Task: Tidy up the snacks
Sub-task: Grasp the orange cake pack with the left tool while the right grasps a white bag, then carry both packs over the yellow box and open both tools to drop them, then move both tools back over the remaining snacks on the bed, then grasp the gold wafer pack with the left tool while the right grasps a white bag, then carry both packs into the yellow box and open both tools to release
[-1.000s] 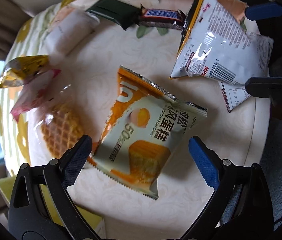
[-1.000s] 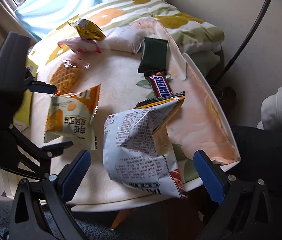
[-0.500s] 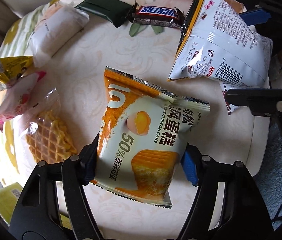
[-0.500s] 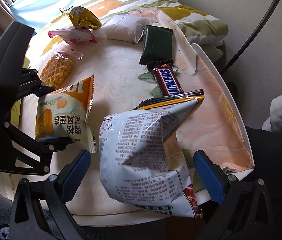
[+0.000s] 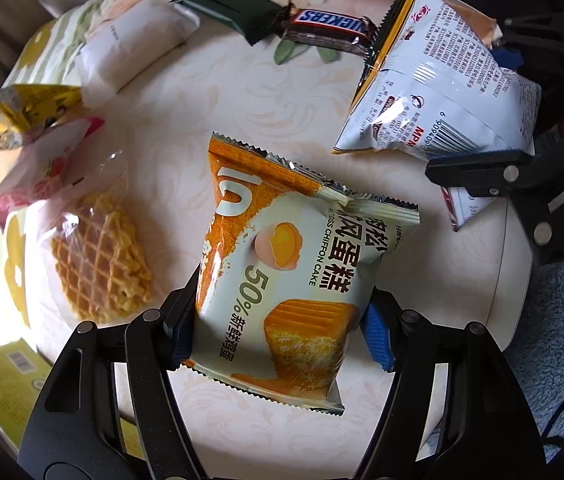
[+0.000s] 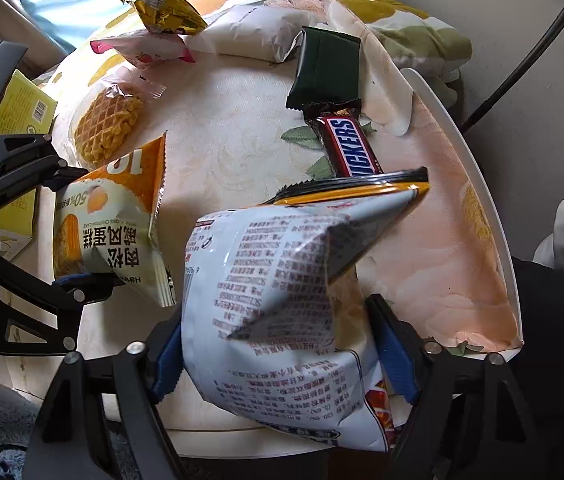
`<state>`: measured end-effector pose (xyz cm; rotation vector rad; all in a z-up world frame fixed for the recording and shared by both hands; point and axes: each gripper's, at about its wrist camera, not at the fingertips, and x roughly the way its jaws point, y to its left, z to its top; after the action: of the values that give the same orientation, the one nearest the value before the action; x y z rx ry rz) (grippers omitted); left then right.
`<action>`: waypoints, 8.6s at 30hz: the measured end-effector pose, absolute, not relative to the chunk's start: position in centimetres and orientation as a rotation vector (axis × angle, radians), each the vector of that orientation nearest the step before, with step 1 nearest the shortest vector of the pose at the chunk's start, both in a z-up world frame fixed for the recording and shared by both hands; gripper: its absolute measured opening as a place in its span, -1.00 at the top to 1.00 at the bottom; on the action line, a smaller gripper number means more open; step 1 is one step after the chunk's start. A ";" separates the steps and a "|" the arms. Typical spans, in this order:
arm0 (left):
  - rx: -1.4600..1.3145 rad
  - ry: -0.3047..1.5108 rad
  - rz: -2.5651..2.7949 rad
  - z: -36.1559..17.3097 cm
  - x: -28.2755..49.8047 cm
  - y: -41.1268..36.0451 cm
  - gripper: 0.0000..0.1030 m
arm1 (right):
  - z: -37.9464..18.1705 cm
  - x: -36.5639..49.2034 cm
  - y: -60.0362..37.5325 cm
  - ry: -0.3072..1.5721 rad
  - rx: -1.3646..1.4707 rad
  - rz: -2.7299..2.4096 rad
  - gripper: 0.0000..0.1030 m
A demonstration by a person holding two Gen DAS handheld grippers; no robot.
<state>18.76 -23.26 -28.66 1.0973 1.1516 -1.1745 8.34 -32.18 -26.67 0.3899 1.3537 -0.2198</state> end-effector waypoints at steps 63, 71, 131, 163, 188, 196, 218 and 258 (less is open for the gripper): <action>0.071 1.195 -0.150 -15.6 35.3 17.4 -0.26 | -11.7 30.2 -4.4 1.029 -0.002 0.401 -0.09; 0.061 1.225 -0.113 -17.4 37.2 18.1 -0.26 | -13.3 31.1 -3.9 1.097 0.008 0.385 -0.09; 0.038 1.015 -0.275 -10.7 30.0 13.2 -1.00 | -8.0 22.7 -9.2 0.911 0.053 0.217 -0.98; 0.312 0.963 -0.584 -15.0 30.1 -20.7 -1.00 | -14.2 18.7 -36.0 0.921 -0.009 0.177 -0.98; 0.571 1.023 -0.731 -24.7 38.8 -29.7 -0.98 | -25.9 26.6 -38.0 1.062 -0.213 0.316 -0.98; 0.616 1.044 -0.761 -26.2 39.0 -30.4 -0.65 | -27.4 27.7 -38.1 1.085 -0.208 0.350 -0.98; 0.564 1.052 -0.778 -25.4 39.0 -29.4 -0.14 | -29.3 28.4 -36.9 1.135 -0.273 0.432 -0.30; 0.152 0.827 -0.293 -7.0 32.6 -6.3 -0.14 | -8.0 26.6 -25.8 0.860 -0.176 0.447 -0.19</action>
<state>32.56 -6.30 -7.03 0.1520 0.8273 -0.2933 26.58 -25.81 -8.01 -0.1763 0.8599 0.4468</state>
